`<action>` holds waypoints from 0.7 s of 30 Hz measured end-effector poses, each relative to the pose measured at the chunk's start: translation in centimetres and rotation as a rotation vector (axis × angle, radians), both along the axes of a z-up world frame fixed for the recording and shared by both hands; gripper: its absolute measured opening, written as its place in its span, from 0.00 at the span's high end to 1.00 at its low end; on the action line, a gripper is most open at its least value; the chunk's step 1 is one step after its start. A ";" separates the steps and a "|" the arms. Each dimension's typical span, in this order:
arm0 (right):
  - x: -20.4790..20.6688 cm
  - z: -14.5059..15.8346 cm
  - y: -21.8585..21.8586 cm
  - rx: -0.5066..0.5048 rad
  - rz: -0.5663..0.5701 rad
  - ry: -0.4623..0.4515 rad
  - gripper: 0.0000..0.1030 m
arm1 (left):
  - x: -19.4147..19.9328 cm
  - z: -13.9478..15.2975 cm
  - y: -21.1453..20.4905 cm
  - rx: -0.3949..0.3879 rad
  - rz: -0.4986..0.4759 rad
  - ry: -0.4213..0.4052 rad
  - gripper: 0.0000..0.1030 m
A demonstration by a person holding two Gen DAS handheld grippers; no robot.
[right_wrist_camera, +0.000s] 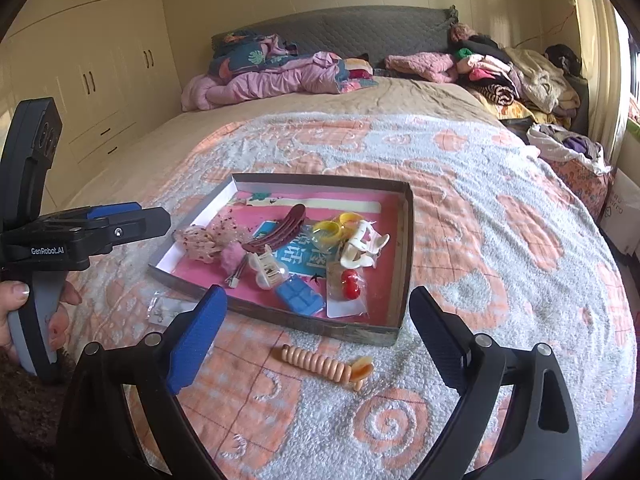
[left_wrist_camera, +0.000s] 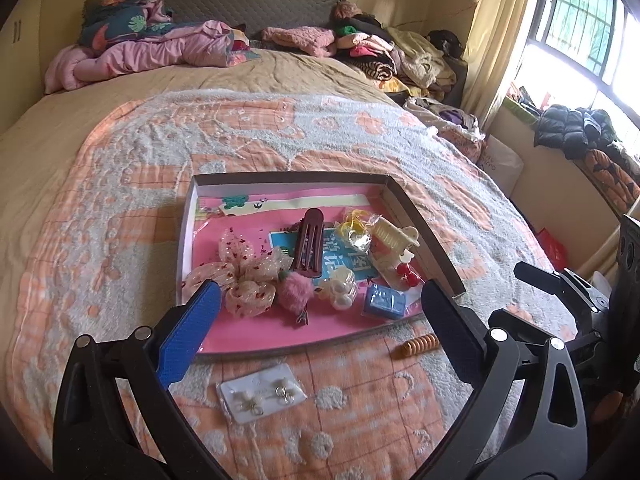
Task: Organize jewelry
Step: 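Withdraw both open tools toward the earring card and beaded coil tie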
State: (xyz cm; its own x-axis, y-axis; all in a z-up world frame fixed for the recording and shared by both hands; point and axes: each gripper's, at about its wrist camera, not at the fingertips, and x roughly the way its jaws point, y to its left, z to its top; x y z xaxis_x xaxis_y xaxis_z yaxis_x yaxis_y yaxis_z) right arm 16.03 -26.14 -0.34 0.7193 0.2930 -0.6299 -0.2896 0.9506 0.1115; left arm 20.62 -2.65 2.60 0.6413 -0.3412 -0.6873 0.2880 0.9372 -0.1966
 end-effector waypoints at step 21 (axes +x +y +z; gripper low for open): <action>-3.7 1.0 2.1 -0.016 0.043 -0.035 0.13 | -6.1 -0.7 3.6 -0.008 0.044 -0.010 0.11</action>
